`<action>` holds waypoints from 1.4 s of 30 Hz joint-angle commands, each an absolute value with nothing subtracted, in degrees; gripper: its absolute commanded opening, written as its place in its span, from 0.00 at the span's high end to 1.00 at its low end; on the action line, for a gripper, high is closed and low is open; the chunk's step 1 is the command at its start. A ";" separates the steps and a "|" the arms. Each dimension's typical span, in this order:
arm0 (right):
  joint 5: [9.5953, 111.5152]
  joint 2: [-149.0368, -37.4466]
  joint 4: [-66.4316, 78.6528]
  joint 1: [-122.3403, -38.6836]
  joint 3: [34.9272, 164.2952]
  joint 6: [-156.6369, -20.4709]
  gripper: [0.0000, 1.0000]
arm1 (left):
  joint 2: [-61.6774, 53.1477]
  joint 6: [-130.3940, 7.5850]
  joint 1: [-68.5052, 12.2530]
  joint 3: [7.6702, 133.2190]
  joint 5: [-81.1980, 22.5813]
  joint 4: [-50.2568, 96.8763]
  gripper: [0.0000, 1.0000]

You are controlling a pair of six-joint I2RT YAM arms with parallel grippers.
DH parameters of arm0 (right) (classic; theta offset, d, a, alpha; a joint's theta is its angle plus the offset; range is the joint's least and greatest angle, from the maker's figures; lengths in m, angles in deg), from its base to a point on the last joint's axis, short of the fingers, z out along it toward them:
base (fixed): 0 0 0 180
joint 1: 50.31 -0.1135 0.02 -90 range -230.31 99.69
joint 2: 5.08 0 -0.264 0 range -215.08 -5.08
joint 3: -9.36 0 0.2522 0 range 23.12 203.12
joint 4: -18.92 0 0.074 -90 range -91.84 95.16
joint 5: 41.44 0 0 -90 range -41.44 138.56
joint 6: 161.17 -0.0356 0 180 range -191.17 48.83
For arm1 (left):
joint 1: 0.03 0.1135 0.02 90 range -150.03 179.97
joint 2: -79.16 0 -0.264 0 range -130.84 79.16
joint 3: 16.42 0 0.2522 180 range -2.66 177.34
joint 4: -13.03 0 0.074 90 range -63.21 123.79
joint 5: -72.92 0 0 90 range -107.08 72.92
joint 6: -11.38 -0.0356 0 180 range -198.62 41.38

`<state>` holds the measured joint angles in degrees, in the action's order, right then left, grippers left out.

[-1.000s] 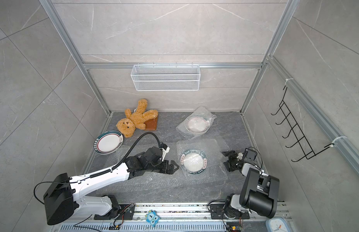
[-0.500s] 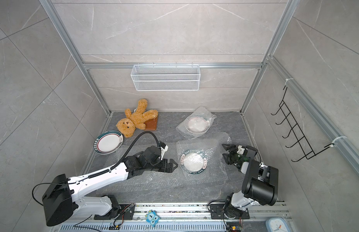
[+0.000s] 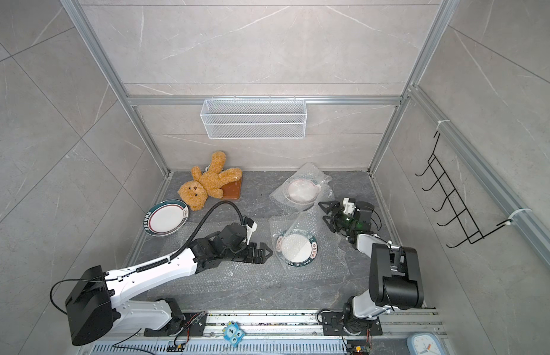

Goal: Unpack dinner plates from bubble wrap
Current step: Unwrap the bubble wrap.

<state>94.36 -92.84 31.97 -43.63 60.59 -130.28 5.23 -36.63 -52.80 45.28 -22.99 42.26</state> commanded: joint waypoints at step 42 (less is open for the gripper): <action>69.08 -98.16 -3.04 -102.43 91.18 -111.21 0.26 | 34.83 -24.01 -21.21 40.35 -4.18 75.46 0.00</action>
